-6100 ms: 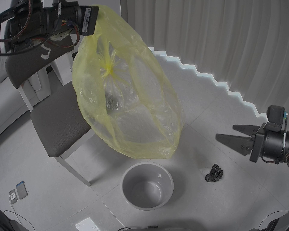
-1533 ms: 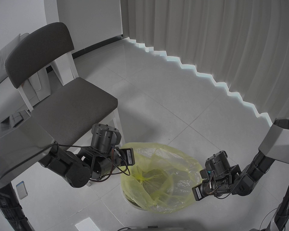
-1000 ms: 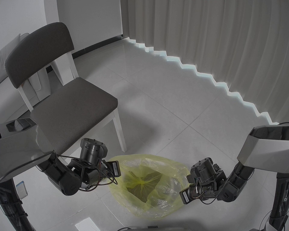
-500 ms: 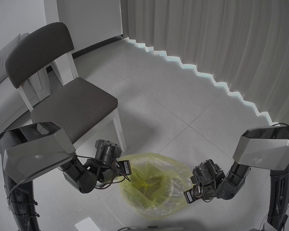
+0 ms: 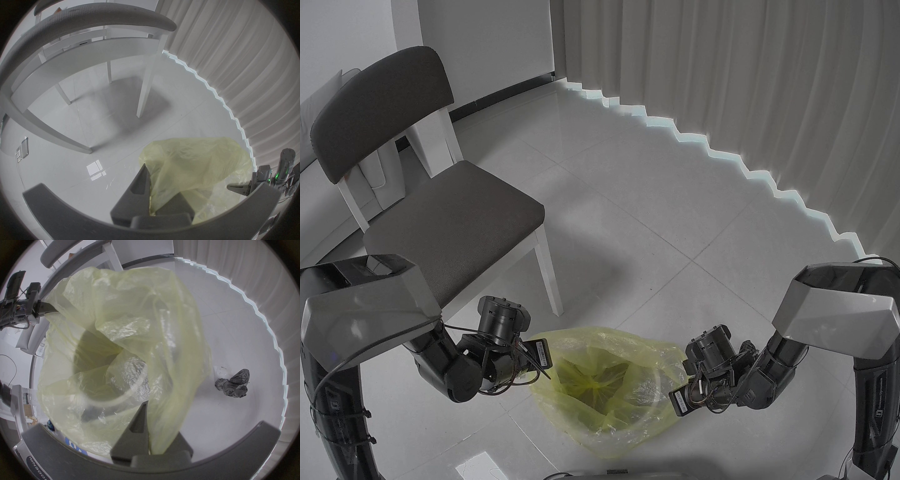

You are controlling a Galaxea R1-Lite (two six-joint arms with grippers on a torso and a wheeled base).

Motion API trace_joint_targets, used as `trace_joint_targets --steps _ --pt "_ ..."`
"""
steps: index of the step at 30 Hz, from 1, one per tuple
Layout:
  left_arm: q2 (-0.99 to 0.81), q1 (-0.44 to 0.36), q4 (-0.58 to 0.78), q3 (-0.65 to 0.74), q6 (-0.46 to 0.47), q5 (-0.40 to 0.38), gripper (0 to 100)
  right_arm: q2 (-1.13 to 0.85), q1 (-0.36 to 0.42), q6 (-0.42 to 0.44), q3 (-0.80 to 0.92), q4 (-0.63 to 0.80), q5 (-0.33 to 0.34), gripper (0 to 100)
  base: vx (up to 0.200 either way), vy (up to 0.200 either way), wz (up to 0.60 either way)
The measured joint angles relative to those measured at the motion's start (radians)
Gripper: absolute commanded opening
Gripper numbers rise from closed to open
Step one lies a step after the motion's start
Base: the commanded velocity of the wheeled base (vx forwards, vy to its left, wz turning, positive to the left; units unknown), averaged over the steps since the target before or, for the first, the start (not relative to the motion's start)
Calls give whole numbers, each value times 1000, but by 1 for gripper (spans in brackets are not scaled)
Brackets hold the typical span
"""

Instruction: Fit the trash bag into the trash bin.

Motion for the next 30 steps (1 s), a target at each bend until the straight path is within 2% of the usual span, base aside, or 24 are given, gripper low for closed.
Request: trace_joint_targets --steps 2,3,10,19,30 --pt "13 -1 -1 -24 0 3 0 8 -8 -3 -8 1 -3 0 0 0 0" --pt "20 -3 -1 -37 0 4 0 11 -12 -8 -10 1 -5 100 0 0 0" --pt "67 -11 7 -113 0 7 0 31 -41 -73 -11 0 -10 100 0 0 0" --pt "80 -12 -1 -106 -1 7 0 -74 -59 -80 56 -1 -7 100 0 0 0" --pt "66 -13 -7 -84 -2 11 0 -176 -67 -83 26 7 4 100 0 0 0"
